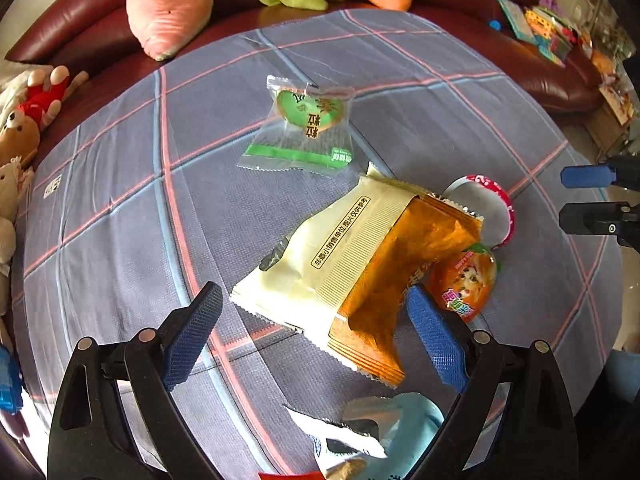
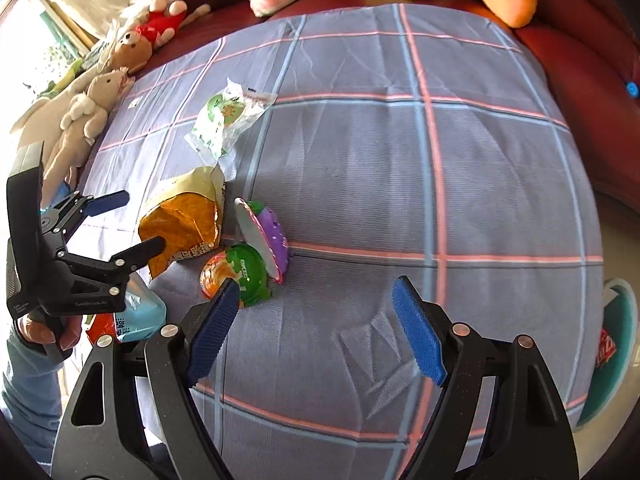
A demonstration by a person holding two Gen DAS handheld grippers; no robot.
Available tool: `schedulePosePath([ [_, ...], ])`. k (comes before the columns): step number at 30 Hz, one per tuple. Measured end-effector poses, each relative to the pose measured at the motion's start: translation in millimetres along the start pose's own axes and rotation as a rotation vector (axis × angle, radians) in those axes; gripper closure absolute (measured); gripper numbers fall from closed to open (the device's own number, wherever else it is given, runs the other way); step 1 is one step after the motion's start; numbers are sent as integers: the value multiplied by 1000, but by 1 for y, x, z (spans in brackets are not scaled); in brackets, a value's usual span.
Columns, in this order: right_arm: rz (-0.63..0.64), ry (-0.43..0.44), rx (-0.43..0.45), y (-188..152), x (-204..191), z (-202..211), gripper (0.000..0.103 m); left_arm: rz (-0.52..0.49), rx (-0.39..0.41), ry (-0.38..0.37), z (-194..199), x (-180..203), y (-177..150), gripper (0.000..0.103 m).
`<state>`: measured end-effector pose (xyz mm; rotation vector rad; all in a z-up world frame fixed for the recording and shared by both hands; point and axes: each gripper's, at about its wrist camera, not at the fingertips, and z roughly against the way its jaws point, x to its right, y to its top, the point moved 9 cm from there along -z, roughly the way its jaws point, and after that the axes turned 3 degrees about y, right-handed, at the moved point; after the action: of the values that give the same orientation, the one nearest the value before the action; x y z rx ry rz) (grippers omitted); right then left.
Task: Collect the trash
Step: 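Grasp the orange snack bag with the left tool while the right tool grasps the white red-rimmed lid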
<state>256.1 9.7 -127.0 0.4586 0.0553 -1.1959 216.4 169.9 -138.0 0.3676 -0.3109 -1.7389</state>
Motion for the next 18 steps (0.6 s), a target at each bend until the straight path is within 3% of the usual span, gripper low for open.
schedulePosePath([
  [3, 23, 17, -21, 7, -9, -14, 30, -25, -14, -14, -11, 3, 2, 10],
  [5, 36, 29, -36, 11, -14, -25, 41, -40, -19, -22, -16, 6, 4, 10],
  [9, 38, 57, -60, 17, -21, -42, 51, -71, -8, -36, -22, 14, 6, 10],
  [11, 43, 63, -64, 19, -22, -48, 62, -75, 11, -46, -21, 16, 8, 12],
  [12, 43, 68, -65, 20, -22, -51, 66, -72, 21, -55, -20, 17, 9, 15],
  [13, 42, 72, -66, 20, -21, -53, 76, -71, 26, -65, -19, 19, 10, 26],
  [14, 41, 74, -66, 20, -21, -54, 84, -68, 27, -75, -17, 21, 11, 46],
  [16, 32, 80, -56, 20, -18, -55, 94, -51, 26, -78, -16, 22, 13, 55],
  [18, 15, 83, -38, 20, -13, -50, 98, -36, 37, -67, -13, 22, 16, 60],
])
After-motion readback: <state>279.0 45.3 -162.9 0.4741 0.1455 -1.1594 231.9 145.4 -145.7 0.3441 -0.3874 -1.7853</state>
